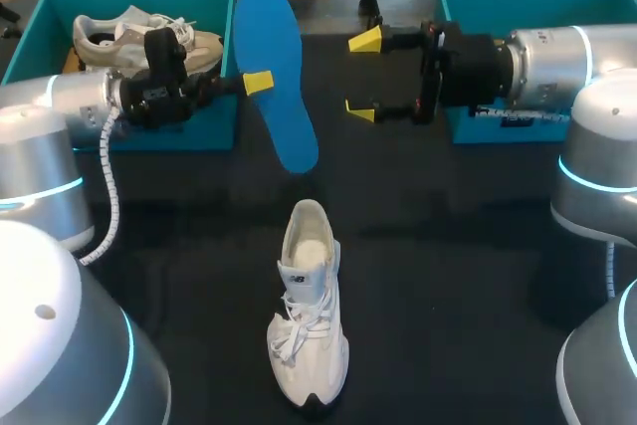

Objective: Take the shoe out of the shoebox, open the shoe tongue, remove and reinsert the insole, then place the shoe into the shoebox

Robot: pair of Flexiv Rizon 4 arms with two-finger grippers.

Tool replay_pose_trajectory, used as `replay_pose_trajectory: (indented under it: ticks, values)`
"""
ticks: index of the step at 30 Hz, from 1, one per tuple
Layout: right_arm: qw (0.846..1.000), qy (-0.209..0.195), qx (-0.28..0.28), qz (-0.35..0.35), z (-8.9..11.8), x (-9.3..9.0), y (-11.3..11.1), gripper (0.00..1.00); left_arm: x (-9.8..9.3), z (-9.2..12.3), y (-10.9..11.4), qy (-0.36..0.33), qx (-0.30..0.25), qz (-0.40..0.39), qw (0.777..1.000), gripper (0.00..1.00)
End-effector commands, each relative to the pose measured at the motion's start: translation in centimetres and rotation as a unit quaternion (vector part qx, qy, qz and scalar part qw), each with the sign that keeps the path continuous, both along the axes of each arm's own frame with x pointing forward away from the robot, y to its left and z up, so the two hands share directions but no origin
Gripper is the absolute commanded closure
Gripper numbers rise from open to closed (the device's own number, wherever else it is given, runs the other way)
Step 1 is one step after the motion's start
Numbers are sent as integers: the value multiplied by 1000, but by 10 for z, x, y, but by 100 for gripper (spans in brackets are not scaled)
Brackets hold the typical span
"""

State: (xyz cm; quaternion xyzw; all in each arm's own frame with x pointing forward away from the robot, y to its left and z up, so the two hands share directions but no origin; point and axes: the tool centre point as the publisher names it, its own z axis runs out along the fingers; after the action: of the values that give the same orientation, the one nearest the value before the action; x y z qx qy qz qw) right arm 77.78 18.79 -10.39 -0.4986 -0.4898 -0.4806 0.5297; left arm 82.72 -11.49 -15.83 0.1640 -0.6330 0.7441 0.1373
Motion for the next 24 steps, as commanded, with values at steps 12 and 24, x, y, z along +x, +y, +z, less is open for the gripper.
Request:
replay_pose_trajectory:
  ticks: [12,24]
  values:
    - [1000,0,-1,-1,-1,0,2,0,-2,15,3,-470,-9,35,882,100]
    - [1000,0,-1,-1,-1,0,2,0,-34,33,13,-773,92,7,628,100]
